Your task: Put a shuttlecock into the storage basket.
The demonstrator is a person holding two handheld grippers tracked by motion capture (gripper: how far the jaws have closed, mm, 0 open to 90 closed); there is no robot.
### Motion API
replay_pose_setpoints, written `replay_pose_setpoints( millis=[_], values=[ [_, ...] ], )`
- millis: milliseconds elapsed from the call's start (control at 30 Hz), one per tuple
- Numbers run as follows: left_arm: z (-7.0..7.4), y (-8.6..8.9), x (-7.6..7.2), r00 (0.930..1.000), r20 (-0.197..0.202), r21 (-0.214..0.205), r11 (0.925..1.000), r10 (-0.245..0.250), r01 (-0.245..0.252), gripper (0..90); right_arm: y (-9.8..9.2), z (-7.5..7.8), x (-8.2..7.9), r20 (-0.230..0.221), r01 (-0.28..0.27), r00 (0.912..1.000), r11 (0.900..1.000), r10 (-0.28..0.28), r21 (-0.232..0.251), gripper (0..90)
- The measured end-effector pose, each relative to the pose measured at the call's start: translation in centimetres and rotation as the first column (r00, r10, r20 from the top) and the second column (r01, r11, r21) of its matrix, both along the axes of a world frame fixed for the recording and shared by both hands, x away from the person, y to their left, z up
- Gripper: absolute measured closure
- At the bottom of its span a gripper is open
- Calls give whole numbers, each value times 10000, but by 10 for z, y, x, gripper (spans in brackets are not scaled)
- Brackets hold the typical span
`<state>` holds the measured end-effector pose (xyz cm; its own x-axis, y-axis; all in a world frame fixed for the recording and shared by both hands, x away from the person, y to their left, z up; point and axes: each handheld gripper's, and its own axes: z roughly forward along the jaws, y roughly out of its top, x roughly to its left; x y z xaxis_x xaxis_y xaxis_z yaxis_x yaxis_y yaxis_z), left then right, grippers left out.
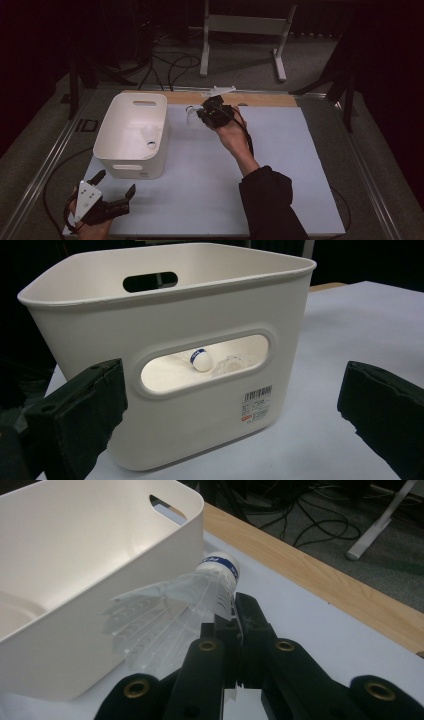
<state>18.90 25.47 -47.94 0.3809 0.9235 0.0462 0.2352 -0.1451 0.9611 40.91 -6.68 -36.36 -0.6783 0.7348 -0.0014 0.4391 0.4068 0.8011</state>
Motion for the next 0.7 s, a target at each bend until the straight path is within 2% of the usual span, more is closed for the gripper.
replay_pose_setpoints(
  millis=[567, 700],
  values=[
    [0, 0, 0, 10000, -39, 28, 10000, -7, 7, 2, 6, 8, -1, 173, -186, 9997, 9998, 187, -71, 892],
    [0, 0, 0, 10000, -30, 20, 10000, -10, 10, 2, 7, 10, -1, 113, -202, 9997, 9998, 202, 67, 892]
  ],
)
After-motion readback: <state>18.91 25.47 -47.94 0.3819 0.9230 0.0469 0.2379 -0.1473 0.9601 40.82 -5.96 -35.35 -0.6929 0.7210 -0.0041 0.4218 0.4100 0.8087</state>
